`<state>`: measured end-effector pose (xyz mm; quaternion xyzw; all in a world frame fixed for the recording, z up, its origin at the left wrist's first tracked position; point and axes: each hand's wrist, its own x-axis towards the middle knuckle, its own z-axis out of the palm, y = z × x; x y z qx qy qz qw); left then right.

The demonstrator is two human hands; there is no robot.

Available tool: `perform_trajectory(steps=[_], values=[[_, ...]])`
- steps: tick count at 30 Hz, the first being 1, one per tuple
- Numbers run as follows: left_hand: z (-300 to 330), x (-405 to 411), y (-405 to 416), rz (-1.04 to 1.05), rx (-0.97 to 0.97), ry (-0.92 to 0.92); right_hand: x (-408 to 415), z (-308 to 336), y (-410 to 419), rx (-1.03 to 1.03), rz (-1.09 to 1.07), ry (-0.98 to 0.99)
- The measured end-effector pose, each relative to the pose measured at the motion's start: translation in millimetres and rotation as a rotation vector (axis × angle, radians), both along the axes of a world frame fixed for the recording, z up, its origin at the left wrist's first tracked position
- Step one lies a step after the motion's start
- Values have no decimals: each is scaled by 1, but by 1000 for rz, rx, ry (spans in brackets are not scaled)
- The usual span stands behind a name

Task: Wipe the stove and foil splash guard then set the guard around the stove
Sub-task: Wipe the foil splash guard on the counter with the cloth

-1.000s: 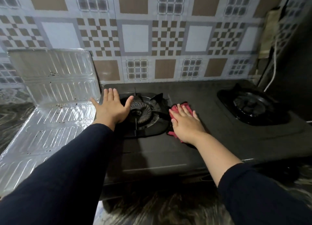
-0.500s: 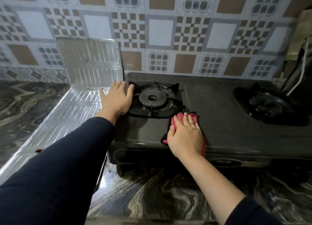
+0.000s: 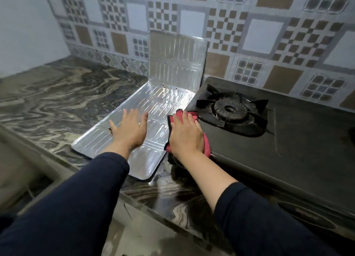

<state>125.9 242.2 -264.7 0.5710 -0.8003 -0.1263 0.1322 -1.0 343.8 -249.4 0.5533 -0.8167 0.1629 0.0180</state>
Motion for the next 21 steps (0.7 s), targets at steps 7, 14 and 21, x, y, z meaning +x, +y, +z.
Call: perform_trajectory(steps=[7, 14, 21], values=[[-43, 63, 4, 144, 112, -26, 34, -6, -43, 52, 248, 165], [-82, 111, -13, 241, 206, -19, 77, -71, -85, 220, 531, 107], [-110, 154, -60, 342, 183, -77, 93, -134, -80, 329, 616, 48]])
